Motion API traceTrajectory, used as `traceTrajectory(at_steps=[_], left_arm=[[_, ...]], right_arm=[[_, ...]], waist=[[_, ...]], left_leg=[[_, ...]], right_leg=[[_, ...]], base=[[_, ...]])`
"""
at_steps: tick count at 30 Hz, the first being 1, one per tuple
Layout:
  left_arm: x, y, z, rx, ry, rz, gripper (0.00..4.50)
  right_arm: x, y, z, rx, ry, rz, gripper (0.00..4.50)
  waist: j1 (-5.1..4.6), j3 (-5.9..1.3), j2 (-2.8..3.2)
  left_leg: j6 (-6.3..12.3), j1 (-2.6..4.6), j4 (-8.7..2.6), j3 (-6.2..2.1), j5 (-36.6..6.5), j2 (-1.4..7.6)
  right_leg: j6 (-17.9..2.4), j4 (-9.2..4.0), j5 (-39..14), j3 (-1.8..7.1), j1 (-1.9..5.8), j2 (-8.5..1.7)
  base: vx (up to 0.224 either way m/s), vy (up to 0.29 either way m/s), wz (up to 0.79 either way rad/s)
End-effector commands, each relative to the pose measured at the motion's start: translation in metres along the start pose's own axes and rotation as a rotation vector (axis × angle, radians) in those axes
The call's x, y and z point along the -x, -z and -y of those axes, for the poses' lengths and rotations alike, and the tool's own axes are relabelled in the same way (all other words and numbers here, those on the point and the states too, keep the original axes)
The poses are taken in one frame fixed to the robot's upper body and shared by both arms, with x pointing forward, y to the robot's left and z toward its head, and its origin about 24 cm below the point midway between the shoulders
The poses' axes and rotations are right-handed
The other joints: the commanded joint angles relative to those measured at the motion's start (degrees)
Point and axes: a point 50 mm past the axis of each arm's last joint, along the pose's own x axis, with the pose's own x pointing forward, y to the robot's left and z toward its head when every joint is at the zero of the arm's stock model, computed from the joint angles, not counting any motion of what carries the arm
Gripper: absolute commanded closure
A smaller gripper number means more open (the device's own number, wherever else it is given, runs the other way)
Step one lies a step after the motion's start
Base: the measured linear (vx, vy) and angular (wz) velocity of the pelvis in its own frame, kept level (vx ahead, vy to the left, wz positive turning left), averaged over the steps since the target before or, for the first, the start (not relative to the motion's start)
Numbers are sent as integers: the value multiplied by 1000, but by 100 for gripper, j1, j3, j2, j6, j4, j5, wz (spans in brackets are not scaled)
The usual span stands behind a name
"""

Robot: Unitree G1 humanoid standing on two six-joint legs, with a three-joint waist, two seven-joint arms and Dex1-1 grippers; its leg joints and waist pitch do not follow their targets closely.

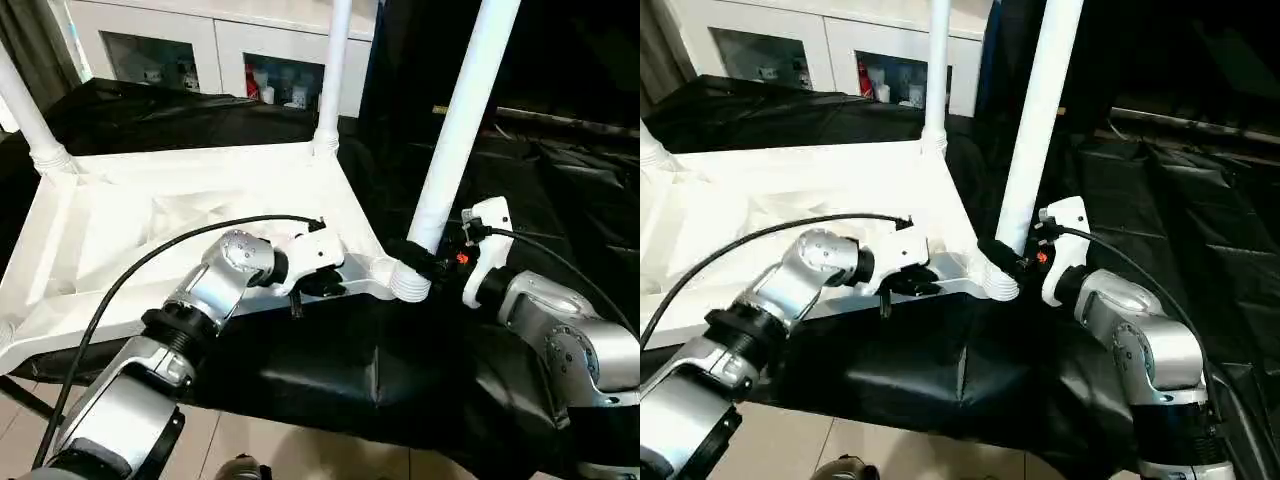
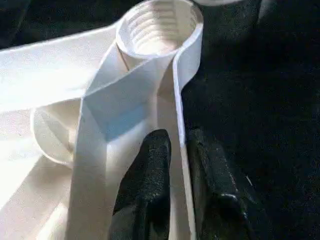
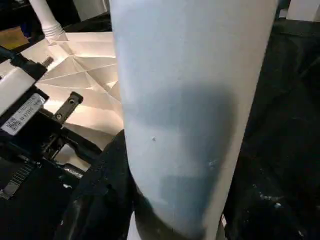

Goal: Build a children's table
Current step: Rotate table base

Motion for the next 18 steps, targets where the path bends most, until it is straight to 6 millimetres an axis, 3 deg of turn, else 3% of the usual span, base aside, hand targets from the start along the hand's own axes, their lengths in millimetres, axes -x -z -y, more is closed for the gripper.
traceTrajectory(at_steps=[1, 7, 9, 13, 14, 18], left_arm=[[3, -6, -7, -19, 4, -1, 374], [2, -3, -6, -15, 16, -8, 374], [1, -2, -7, -11, 5, -9, 401], [1, -3, -8, -8, 3, 0, 414], [1, -4, -8, -7, 6, 4, 440], [0, -6, -8, -1, 15, 28, 445]], right_arm=[[4, -4, 1, 20, 2, 17, 260], [4, -4, 1, 17, 3, 19, 260], [4, -4, 1, 17, 3, 21, 260], [4, -4, 0, 17, 1, 20, 260], [4, -4, 0, 17, 0, 20, 260], [5, -4, 0, 17, -2, 19, 260]], waist=[[13, -452, 34], [15, -450, 35], [14, -447, 30], [12, -441, 27], [10, -439, 29], [17, -445, 27]], left_leg=[[-281, 197, -493, -336, -1562, 564], [-293, 201, -499, -340, -1599, 570], [-281, 194, -498, -340, -1599, 568], [-292, 199, -498, -347, -1650, 575], [-304, 205, -503, -352, -1686, 578], [-298, 210, -497, -341, -1646, 576]], right_leg=[[-994, -516, -1836, 381, 185, -751], [-1019, -512, -1796, 380, 181, -753], [-1013, -519, -1843, 379, 187, -757], [-985, -532, -1978, 378, 180, -763], [-984, -535, -2004, 377, 175, -762], [-1022, -527, -1901, 384, 172, -763]], base=[[0, 0, 0], [0, 0, 0], [0, 0, 0], [0, 0, 0], [0, 0, 0], [0, 0, 0]])
